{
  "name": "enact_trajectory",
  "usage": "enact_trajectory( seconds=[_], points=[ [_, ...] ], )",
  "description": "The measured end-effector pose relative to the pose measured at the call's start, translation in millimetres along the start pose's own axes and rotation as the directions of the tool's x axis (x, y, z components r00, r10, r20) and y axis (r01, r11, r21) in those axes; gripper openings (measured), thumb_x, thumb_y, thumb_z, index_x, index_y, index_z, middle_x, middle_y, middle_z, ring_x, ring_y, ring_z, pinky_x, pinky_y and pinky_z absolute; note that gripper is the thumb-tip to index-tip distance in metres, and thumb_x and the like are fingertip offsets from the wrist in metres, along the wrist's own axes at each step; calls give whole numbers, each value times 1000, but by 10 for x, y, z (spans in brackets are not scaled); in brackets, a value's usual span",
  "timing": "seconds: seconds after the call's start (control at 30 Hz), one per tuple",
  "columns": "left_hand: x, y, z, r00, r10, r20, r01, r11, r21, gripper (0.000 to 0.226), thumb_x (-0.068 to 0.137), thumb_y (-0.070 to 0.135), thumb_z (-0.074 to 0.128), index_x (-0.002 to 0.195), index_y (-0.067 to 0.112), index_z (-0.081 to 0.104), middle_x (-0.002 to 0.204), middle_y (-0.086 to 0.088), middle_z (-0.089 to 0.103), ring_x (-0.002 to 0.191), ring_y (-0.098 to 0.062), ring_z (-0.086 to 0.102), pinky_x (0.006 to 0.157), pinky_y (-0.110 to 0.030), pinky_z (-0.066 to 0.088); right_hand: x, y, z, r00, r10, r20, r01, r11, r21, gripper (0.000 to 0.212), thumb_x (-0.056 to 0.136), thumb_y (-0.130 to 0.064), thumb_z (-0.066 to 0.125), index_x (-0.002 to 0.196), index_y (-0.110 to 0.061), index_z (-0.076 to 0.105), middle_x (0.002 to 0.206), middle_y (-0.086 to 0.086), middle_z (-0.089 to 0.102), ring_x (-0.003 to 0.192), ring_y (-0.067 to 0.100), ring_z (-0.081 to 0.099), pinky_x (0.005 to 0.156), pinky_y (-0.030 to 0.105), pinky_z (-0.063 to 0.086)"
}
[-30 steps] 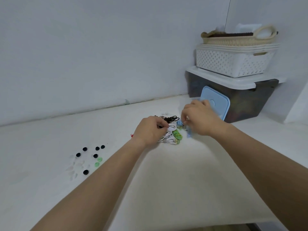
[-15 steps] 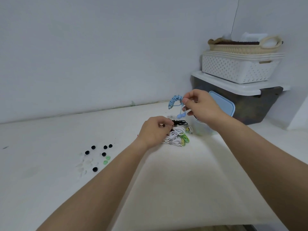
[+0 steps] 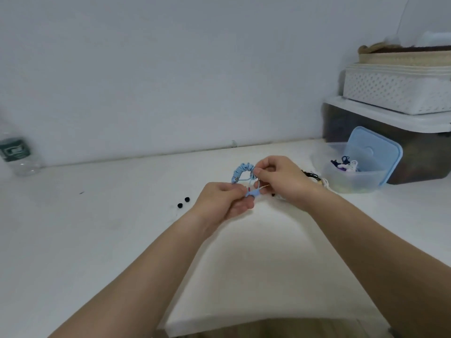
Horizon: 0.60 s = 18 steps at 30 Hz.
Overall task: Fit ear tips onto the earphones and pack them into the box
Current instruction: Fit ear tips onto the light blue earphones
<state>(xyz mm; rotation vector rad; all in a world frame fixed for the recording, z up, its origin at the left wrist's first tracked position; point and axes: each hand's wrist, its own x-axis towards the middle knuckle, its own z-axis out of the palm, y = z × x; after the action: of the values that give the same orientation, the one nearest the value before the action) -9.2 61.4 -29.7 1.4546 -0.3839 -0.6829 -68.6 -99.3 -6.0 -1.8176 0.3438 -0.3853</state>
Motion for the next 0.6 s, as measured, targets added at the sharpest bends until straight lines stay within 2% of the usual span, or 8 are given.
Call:
enact_trajectory(
  seconds=[0.13, 0.23, 0.3, 0.37, 0.43, 0.5, 0.6],
  points=[
    [-135, -123, -209, 996, -16, -88, 22, 997, 74, 16, 98, 13, 64, 96, -2, 70, 89, -17, 75, 68, -16, 72, 69, -22, 60, -63, 106, 185, 999, 11, 45, -8, 997, -71, 7, 96, -7, 64, 97, -1, 66, 71, 9, 63, 58, 14, 60, 60, 26, 55],
    [-232, -117, -249, 994, -11, -112, 24, 993, 117, 20, 101, 18, 59, 87, 5, 65, 79, -15, 72, 58, -17, 67, 62, -24, 57, -119, 141, 219, 999, 24, 41, -19, 993, -112, 5, 93, -8, 68, 93, -3, 68, 61, 6, 62, 48, 13, 54, 55, 23, 48],
    [-274, -100, -238, 992, 4, -124, 17, 986, 166, 17, 102, 18, 56, 90, 7, 60, 73, -12, 71, 51, -16, 63, 57, -25, 54, -153, 152, 209, 998, 40, 39, -37, 996, -85, 3, 91, -6, 69, 92, -3, 69, 59, 5, 61, 46, 12, 53, 55, 23, 48],
    [-299, -85, -217, 992, 17, -123, 9, 979, 204, 12, 101, 17, 54, 95, 7, 58, 68, -9, 70, 49, -15, 60, 52, -24, 50, -184, 162, 174, 997, 61, 44, -59, 997, -43, 3, 91, -3, 69, 92, -1, 70, 59, 5, 61, 46, 9, 54, 53, 22, 48],
    [-312, -69, -197, 994, 9, -108, 14, 978, 208, 12, 99, 15, 53, 92, 8, 60, 65, -7, 67, 47, -14, 56, 47, -21, 45, -216, 170, 123, 995, 77, 61, -78, 997, 6, 3, 91, -2, 69, 93, 0, 70, 59, 5, 61, 47, 7, 55, 50, 19, 46],
    [-317, -63, -180, 996, -25, -81, 41, 981, 191, 14, 97, 12, 53, 87, 8, 62, 65, -6, 66, 47, -14, 54, 45, -20, 42, -243, 192, 66, 993, 85, 78, -88, 996, 30, 2, 90, -2, 69, 92, -1, 70, 59, 6, 61, 49, 9, 55, 52, 19, 46],
    [-308, -88, -154, 996, -68, -51, 75, 985, 155, 11, 98, 12, 54, 92, 7, 63, 66, -7, 64, 48, -14, 53, 46, -20, 43, -275, 236, -15, 989, 110, 97, -114, 993, 36, 2, 89, -2, 70, 90, -2, 69, 60, 8, 62, 52, 13, 55, 56, 23, 47]
  ],
)
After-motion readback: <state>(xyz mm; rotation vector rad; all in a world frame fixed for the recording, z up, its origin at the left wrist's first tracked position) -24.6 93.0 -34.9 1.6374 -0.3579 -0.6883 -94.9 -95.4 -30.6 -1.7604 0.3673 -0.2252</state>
